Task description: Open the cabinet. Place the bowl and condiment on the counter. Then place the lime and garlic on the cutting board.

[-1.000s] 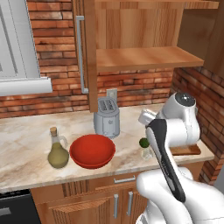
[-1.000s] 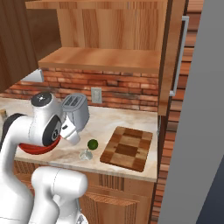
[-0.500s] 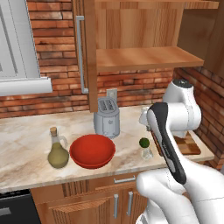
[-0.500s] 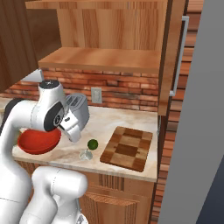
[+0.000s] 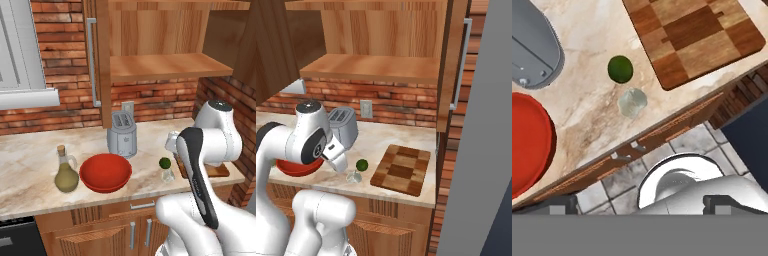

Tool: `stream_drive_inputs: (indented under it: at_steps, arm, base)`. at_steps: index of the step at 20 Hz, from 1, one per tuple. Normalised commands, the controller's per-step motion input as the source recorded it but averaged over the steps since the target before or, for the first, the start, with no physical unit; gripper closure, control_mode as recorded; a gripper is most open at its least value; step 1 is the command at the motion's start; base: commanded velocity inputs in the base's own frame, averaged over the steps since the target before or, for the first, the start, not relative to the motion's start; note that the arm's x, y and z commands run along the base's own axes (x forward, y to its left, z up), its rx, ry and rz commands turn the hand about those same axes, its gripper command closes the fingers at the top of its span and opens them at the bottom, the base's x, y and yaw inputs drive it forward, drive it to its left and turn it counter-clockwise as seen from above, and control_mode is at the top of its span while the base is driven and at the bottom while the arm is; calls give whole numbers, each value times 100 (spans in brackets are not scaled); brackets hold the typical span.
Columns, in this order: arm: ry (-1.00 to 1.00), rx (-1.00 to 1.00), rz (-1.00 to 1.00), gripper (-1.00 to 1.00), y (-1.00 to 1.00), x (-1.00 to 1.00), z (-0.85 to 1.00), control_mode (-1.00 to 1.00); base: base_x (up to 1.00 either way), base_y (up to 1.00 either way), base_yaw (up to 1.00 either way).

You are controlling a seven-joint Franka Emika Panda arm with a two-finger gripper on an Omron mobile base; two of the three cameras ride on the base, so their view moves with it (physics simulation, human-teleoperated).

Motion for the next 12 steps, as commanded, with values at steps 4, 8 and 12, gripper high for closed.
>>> stream_drive_inputs:
  at_steps: [4, 8, 12]
  arm:
    - [-1, 0, 0, -100, 0, -1, 0, -100]
    - [0, 0, 0, -100, 0, 0, 0, -100]
    - [0, -2, 0, -100, 0, 0, 0, -100]
  base:
    - [0, 0, 0]
    - [0, 0, 0]
    - [0, 0, 0]
